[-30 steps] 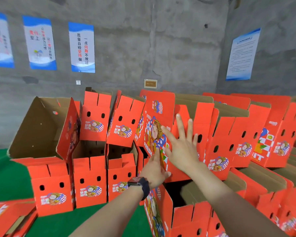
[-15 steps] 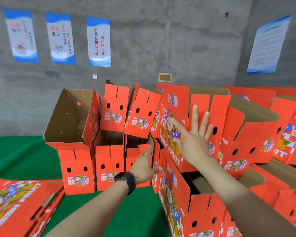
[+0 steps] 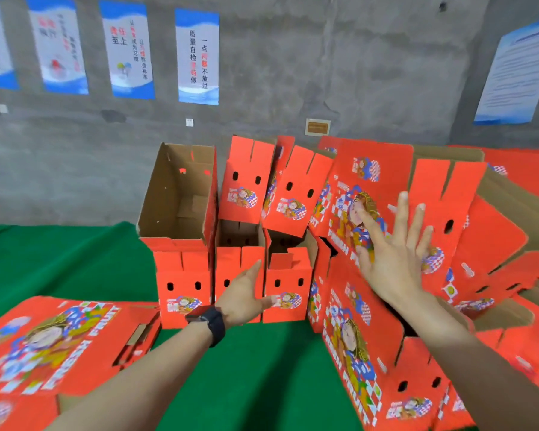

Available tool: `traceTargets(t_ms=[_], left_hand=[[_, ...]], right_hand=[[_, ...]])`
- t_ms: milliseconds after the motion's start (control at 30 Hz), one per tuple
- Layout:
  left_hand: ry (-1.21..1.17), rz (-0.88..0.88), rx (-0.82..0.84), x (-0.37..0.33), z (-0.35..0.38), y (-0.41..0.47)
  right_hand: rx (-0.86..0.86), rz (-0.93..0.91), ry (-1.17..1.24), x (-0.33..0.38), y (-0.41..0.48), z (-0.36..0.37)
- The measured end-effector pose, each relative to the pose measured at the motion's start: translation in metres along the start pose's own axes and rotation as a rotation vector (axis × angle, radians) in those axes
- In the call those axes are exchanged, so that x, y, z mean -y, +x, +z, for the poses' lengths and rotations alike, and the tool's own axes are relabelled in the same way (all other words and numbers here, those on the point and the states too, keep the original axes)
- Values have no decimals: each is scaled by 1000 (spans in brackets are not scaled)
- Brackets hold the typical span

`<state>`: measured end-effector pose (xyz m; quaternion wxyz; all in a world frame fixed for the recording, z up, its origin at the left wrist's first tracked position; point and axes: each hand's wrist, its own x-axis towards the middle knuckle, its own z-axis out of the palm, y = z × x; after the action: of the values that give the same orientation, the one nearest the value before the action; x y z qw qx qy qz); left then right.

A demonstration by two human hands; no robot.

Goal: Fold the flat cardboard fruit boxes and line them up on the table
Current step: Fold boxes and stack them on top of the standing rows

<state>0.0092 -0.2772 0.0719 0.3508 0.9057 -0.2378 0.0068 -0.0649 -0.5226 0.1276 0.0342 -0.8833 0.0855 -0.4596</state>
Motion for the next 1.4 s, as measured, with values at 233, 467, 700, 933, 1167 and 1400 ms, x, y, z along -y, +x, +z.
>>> traceTargets(t_ms=[233,467,700,933,1167,1400], left_hand=[[25,-133,-22,94,-27,-53],[72,-545,-111,246,-89,-136],[187,-730,-84,349,-116,-198],[405,-532,275,380,-82,-203],[421,-564,265,387,-76,-210],[462,-584,211,383,-74,-201]], right_hand=[[79,-362,386,140,-57,55],[795,-472,500,282,-140,135],[1219,-318,463,377,-194,206],[1401,-24,430,414,-210,259],[1209,450,354,437,-204,281],[1166,392,364,430,-218,280]])
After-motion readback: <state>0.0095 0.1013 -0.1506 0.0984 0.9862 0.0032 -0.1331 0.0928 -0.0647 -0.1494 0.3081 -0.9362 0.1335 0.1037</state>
